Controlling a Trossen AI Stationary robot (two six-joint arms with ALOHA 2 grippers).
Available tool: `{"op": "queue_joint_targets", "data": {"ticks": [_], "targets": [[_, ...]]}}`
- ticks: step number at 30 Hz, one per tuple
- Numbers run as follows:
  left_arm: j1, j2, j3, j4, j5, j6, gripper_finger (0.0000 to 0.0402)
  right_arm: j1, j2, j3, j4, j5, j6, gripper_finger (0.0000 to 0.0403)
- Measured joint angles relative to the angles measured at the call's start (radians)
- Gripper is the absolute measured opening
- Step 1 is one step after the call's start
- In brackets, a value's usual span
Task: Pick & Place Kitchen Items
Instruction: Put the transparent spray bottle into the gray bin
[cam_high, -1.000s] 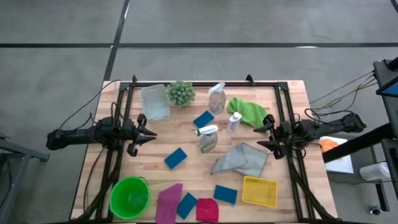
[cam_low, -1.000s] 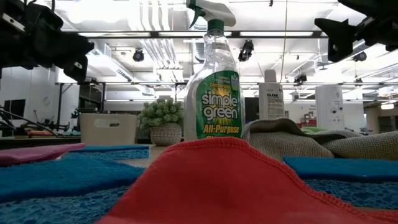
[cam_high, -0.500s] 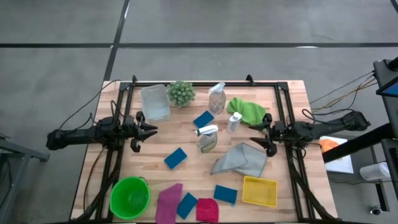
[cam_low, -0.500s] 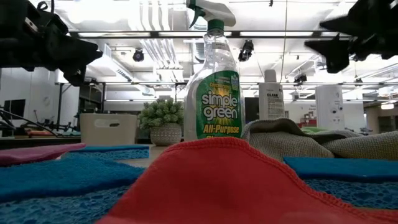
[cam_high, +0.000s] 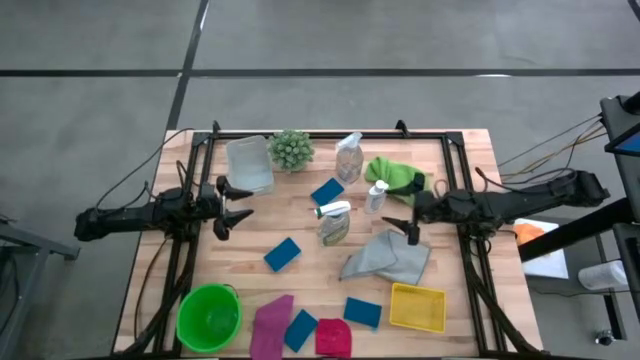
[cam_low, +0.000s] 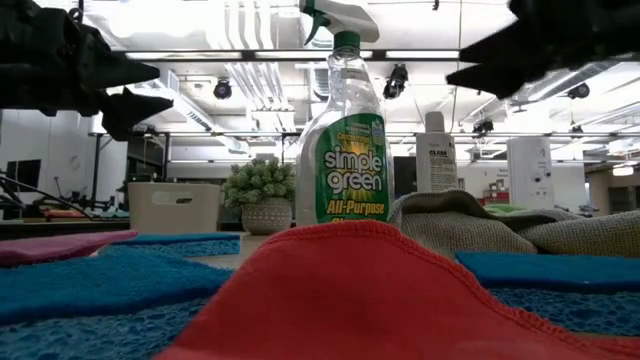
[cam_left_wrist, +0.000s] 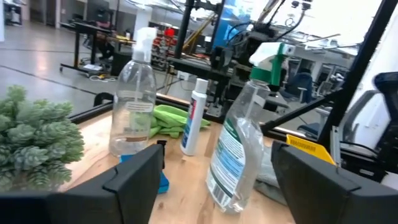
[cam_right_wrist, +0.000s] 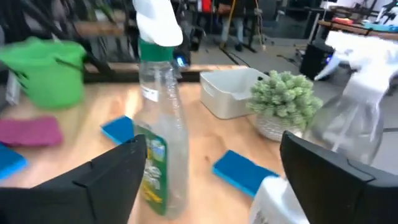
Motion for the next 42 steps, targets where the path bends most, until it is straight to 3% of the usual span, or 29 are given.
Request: {"op": "queue_joint_targets", "data": {"ticks": [10,19,23,36,42], "targets": [[0.000,0.000,0.000,0.000,-0.009,0.023,0.0311,-0.149,0.293,0.471,-0.418,-0.016,-0.237,0.0371],[0.000,0.000,0.000,-0.019,0.001,0.053,0.0311,-0.444,0.550,0.889,-0.804,-0.330,-0.353,0.0371],[0.000,0.000,0.000,-0.020,0.004,0.052,0.0311,-0.520,0.670,1.068,-0.935,-0.395,-0.428,0.0371],[0.000,0.000,0.000,-0.021,0.011,0.049,0.0311,-0.634,1.049,1.606,-1.389,-0.499,-0.570,0.0371],[-0.001,0.000,0.000,-0.022,0.014,0.049,0.0311,-0.645,1.133,1.698,-1.503,-0.506,-0.580,0.0371]]}}
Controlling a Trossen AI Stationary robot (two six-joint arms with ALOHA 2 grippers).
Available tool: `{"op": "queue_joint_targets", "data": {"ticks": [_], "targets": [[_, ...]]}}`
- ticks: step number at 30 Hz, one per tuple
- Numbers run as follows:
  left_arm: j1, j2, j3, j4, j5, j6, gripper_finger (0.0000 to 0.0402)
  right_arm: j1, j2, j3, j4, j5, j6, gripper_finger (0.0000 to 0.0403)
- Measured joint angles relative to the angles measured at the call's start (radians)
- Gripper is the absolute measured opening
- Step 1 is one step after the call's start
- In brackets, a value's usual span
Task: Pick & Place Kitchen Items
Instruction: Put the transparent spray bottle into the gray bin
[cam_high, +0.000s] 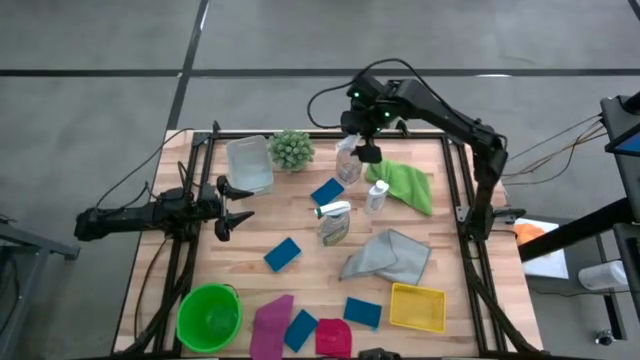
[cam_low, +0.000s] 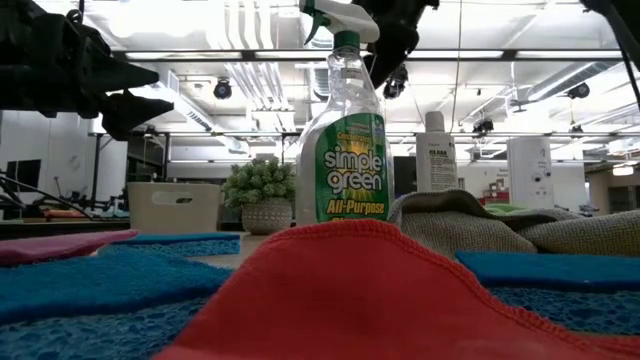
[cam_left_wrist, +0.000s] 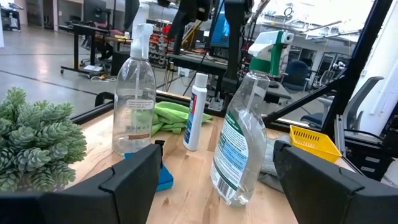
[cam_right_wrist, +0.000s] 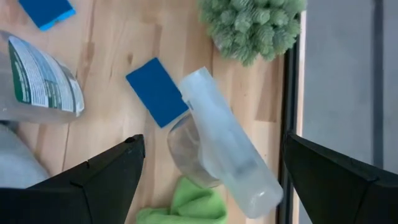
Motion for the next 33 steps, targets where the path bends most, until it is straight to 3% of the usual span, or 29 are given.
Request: {"op": "queue_joint_targets", "data": {"ticks": [4,7,18,33], "targets": [[0.000,0.000,0.000,0.000,0.000,0.000,0.0311,0.000,0.010,0.002,-0.001,0.005,-0.010,0.0361],[0.000,0.002,0.000,0.000,0.000,0.000,0.0311,0.000,0.010,0.002,-0.001,0.009,-0.014,0.0325],[0.000,0.068,0.000,0.000,0.000,0.000,0.0311,0.000,0.008,0.003,-0.012,0.006,-0.034,0.0079],[0.001,0.077,0.000,0.036,-0.046,0.001,0.0311,0.005,-0.051,0.033,-0.029,0.011,-0.048,0.0070]]}}
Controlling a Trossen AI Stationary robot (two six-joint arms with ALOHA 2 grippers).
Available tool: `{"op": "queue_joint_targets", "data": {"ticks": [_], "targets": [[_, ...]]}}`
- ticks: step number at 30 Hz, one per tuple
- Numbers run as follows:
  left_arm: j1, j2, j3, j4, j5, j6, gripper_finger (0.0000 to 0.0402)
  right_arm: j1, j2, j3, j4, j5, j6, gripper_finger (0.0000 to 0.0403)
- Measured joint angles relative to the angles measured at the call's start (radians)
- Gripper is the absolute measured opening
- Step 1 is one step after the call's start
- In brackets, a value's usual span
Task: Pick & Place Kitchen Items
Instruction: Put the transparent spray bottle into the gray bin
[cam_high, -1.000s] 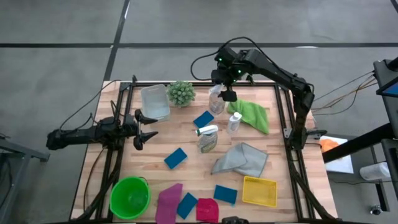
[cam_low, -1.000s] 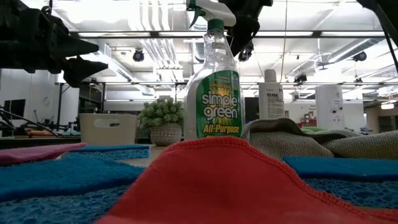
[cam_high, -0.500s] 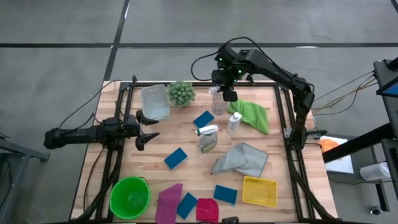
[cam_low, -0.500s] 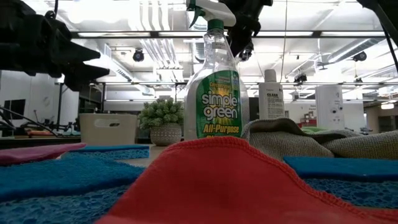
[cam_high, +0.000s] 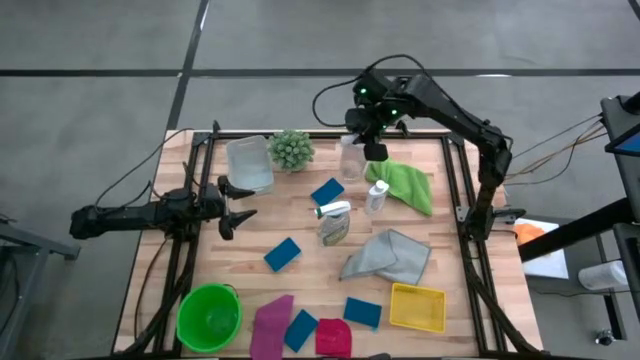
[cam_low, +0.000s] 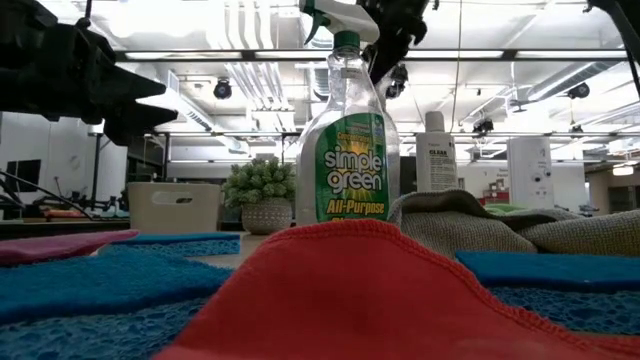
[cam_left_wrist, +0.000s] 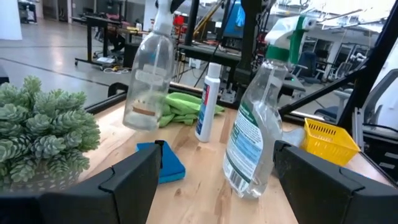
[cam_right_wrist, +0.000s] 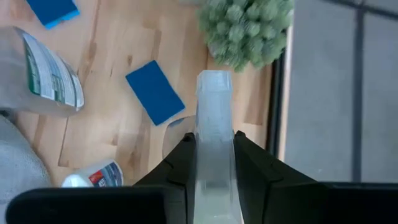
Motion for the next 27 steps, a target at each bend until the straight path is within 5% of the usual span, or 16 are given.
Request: {"op": "queue_joint_targets", "data": {"ticks": [15,27], "targets": [[0.002,0.023,0.016,0.073,-0.081,-0.025,0.0311,0.044,-0.065,0.038,0.157,-0.215,0.044,0.0070],[0.002,0.341,0.185,0.107,-0.105,0.033,0.0311,0.152,0.102,0.142,0.296,-0.242,0.057,0.0070]]}}
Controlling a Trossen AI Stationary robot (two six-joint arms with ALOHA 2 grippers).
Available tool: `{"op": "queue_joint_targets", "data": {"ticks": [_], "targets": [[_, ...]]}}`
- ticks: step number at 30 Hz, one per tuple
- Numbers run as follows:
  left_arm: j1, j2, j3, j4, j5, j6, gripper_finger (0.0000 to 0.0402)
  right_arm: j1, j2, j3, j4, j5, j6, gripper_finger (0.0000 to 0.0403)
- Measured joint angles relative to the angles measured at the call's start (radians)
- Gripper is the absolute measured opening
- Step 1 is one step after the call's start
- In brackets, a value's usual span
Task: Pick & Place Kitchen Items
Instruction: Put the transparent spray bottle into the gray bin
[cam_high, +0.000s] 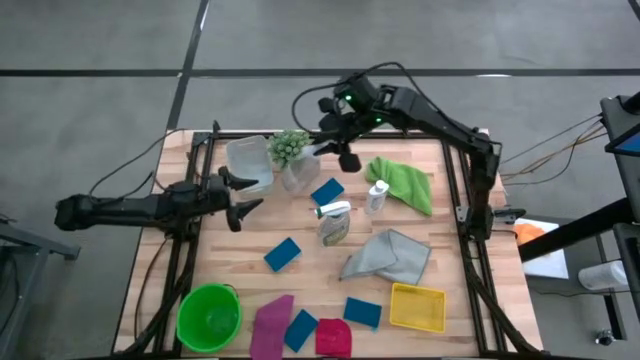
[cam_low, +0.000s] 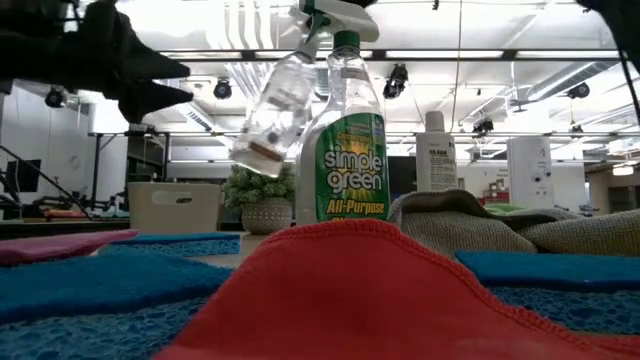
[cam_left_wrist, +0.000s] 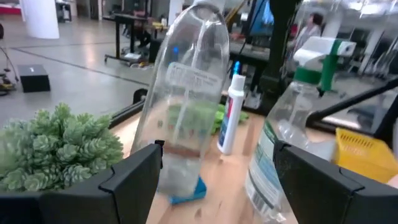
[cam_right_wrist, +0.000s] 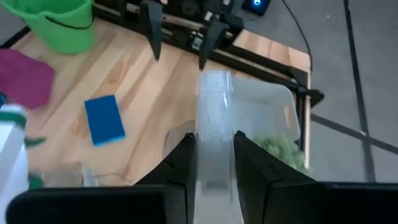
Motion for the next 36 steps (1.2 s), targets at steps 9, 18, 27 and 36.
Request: {"op": "queue_joint_targets", "data": {"ticks": [9,18,27,36], "targets": [[0.000,0.198,0.137,0.009,-0.034,0.080,0.0311,0.054,0.140,0.103,-0.043,-0.032,0.030,0.0070],[0.001,0.286,0.169,0.086,-0.040,0.118,0.0311,0.089,0.200,0.099,0.013,-0.051,0.040,0.0070],[0.000,0.373,0.209,0.111,-0.035,0.128,0.0311,0.102,0.260,0.109,0.039,-0.053,0.033,0.0070],[0.000,0.440,0.228,0.109,-0.021,0.126,0.0310,0.103,0.269,0.111,0.049,-0.054,0.032,0.0070]]}}
